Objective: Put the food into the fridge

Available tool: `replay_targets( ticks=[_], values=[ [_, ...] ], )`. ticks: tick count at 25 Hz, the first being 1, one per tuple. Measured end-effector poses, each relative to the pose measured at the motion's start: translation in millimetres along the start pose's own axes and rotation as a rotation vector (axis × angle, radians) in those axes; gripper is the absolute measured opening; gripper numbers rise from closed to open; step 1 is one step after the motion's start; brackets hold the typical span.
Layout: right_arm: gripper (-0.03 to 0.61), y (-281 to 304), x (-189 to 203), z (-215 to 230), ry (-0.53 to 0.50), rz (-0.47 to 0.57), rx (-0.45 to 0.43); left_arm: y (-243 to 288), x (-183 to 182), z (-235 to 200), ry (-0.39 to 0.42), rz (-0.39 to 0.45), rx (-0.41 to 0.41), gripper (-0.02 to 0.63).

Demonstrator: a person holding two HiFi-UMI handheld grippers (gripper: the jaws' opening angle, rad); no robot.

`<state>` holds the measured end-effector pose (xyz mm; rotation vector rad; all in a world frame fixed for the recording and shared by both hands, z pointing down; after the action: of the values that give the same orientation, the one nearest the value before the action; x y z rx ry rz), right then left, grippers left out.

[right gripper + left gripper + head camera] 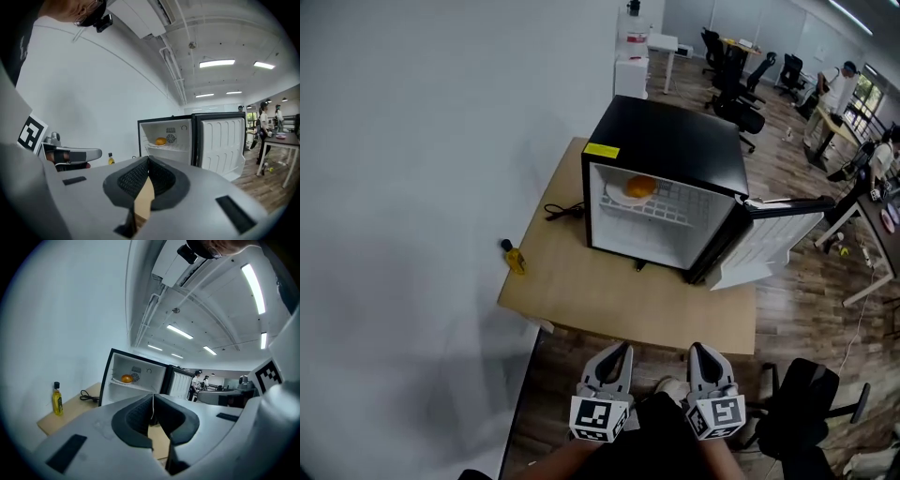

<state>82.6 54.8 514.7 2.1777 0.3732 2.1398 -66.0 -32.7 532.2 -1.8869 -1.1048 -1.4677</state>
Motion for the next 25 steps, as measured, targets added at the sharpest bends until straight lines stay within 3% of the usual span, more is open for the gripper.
replay_targets(
  ticks=[8,15,25],
  values=[
    [0.06,-18.1,-8.5,-9.9,-0.043,0.059,0.001,-14.2,-15.6,5.9,0.056,0.048,-0.002,0.02],
    [0.06,-42.7,-8.8,4.9,-0.04,0.077,0.03,-22.1,-17.8,17.5,0.083,0.039,-0.021,0.02],
    [0.06,-71.6,-7.0,41.2,-0.052,0.089,0.091,-22.5,-22.7,29.5,0.042,0.037,-0.037,0.02]
  ],
)
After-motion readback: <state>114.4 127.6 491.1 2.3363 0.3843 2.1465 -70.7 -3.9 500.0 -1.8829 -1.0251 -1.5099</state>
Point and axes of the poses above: the fingertips, and each gripper's own axes: y forward along the fingers, z to its right, x out of its underside, the point moved 4 cm from there along -y, backward along the fingers, and after that the axes turned 3 degrees about -y, right-handed, at the moved point
